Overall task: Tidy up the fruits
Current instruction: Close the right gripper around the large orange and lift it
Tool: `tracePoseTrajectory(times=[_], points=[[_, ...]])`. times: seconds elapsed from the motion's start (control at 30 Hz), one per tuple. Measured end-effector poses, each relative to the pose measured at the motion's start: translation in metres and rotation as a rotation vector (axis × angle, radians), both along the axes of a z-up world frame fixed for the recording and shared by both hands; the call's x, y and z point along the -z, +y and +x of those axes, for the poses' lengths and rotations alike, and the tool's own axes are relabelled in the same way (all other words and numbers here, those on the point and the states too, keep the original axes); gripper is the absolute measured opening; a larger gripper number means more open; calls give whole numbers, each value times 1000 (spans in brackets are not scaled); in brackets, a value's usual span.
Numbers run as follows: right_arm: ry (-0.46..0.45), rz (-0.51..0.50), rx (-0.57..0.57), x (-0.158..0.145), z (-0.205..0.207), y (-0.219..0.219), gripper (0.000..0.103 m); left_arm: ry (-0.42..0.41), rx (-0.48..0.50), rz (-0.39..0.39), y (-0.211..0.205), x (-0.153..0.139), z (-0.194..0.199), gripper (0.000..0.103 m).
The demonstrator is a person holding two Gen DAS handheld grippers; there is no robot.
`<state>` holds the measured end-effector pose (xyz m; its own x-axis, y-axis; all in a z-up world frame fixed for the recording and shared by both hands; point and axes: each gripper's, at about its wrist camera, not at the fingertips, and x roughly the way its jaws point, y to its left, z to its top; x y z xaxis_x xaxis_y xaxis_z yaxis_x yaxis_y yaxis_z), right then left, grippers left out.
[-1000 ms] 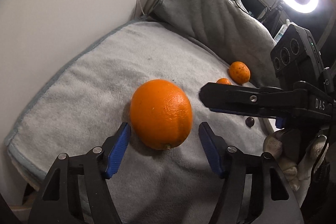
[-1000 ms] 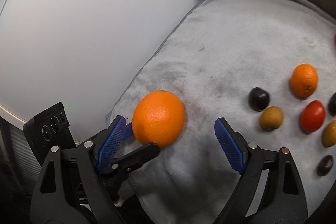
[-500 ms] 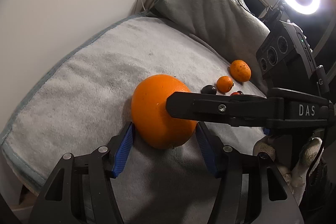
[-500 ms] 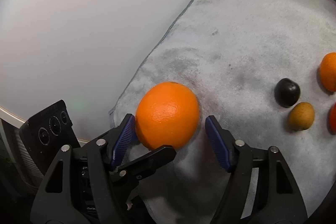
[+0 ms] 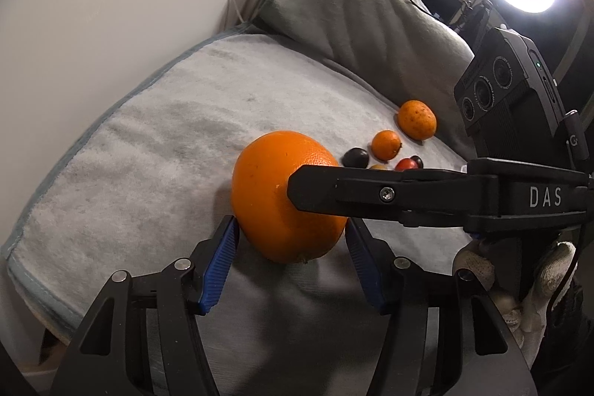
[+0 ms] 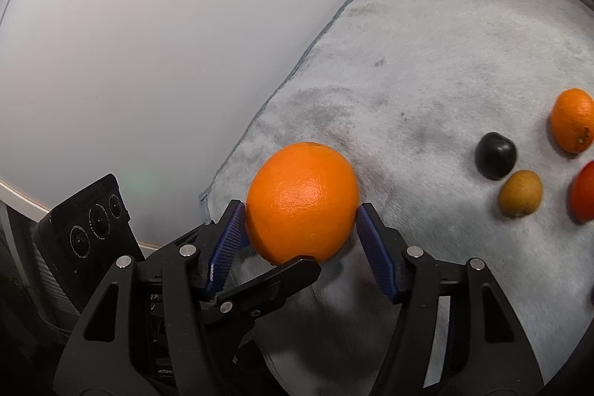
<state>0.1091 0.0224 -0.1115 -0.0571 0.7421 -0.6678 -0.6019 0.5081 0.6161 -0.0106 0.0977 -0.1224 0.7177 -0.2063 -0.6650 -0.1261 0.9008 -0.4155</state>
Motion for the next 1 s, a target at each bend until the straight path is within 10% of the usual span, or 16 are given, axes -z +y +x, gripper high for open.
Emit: tracePoseTrajectory(times=[0.93, 0.97, 1.0], points=[[-171, 48, 331, -56, -18, -162, 65, -112, 306, 40, -119, -36, 39, 59], [-174, 47, 338, -56, -17, -166, 60, -128, 316, 47, -123, -38, 40, 56], [-156, 68, 323, -54, -17, -170, 42, -151, 348, 38, -127, -42, 41, 27]])
